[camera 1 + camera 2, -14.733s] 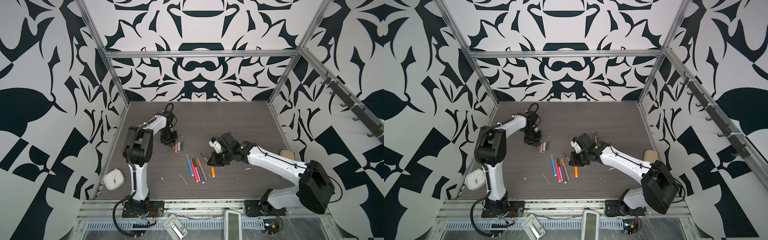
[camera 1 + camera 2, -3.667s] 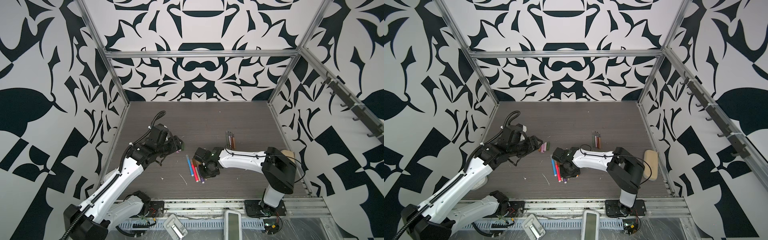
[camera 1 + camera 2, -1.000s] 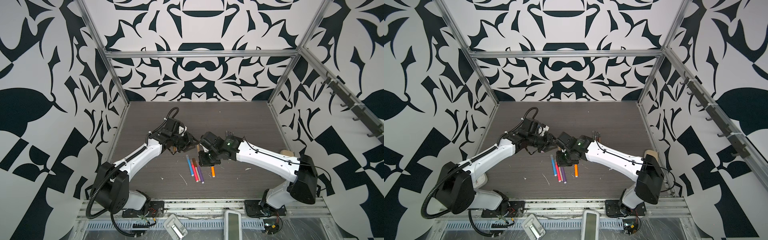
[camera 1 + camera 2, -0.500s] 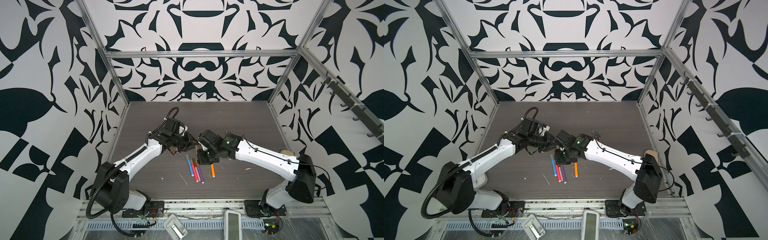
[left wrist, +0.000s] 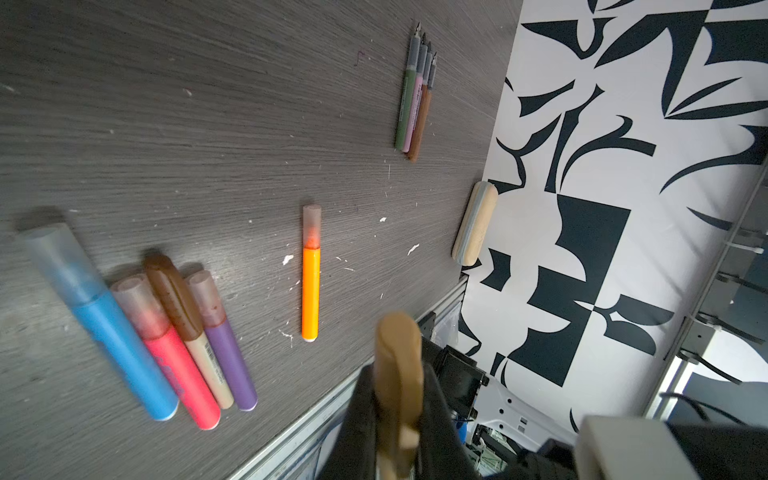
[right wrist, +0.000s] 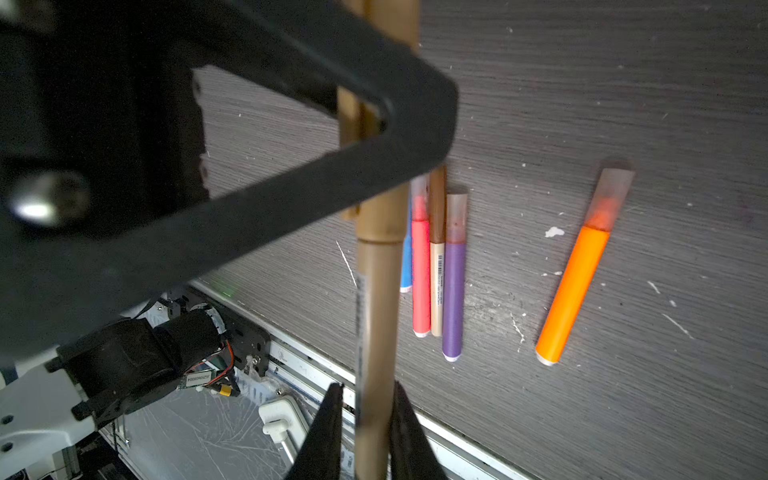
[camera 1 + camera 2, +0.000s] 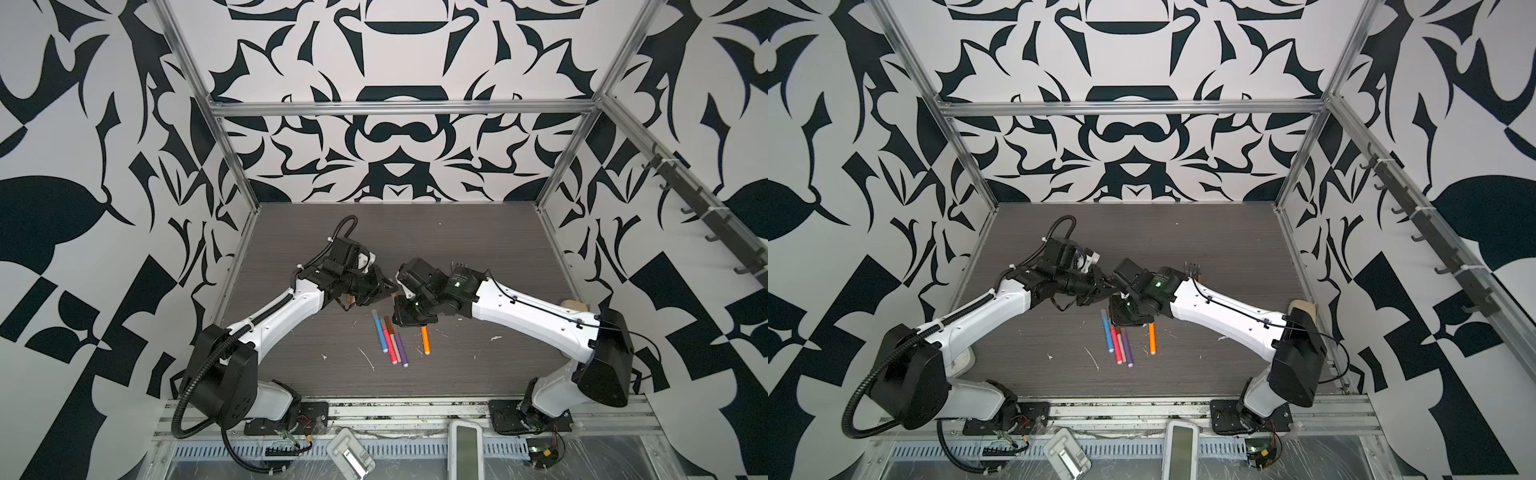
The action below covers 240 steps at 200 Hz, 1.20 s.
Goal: Open the pen caps
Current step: 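Pull the tan cap off with the left gripper while the right gripper draws back, then lower the tan cap beside the other caps and open the left gripper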
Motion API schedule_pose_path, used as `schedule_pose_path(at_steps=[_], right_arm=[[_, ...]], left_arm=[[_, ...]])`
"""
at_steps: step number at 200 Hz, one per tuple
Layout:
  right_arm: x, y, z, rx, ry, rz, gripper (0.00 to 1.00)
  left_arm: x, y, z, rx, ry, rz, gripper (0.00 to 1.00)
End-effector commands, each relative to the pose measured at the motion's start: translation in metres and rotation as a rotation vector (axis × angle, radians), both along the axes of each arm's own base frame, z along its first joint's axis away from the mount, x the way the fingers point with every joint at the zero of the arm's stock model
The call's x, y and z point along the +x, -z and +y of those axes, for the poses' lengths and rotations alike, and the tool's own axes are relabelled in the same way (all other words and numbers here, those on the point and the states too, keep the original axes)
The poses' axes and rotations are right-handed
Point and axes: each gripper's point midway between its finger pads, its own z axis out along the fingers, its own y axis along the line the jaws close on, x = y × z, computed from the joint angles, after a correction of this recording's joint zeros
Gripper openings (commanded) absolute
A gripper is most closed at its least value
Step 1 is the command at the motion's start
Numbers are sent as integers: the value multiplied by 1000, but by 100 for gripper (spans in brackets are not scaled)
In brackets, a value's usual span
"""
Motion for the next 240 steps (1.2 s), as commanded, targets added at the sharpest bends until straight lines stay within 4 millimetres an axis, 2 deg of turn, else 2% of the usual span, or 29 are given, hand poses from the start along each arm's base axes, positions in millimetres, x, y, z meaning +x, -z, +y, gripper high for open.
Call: schedule_pose_path(at_steps=[1,19,42,58,70,78,91,104,121,132,142,158,171,189,206,225,240], right_arm=[[7,-8,8,59,22,-16,23],[9,-7,10,62,28,-16,19],[11,-6,9,59,36,-20,0],[10,-5,7,54,43,-18,0],[9,-1,2,41,51,-11,0],[6,2,0,36,59,-3,0],[-6,9,0,29,52,18,0],[-30,18,0,-2,30,39,0],[-72,28,6,-8,-6,46,0],[-88,34,2,-14,2,47,0],[-93,36,-3,-15,22,34,0],[-91,34,-11,5,55,15,0],[-86,26,-17,6,71,-20,0],[-81,19,-28,-16,77,-54,0],[-80,18,-39,-38,89,-67,0],[-79,20,-50,-28,123,-68,0],[-79,24,-57,-13,149,-58,0]], left_arm=[[-5,-9,-2,-30,13,-8,0],[-5,-9,-3,-33,17,-8,0],[-5,-9,-3,-33,20,-8,0],[-5,-7,-1,-31,24,-8,0],[5,-9,5,-29,18,-24,0],[17,-8,13,-26,4,-31,0],[51,-9,34,-23,-40,-36,0],[96,-14,65,-14,-99,-40,0],[149,-18,101,71,-168,-78,0],[170,-21,108,76,-180,-83,0],[178,-22,107,79,-166,-78,0],[175,-14,106,108,-139,-72,0],[165,1,113,138,-137,-57,0],[143,29,133,276,-106,-20,0],[119,57,161,474,-59,19,0],[98,79,186,632,-31,43,0],[87,94,197,698,-2,69,0]])
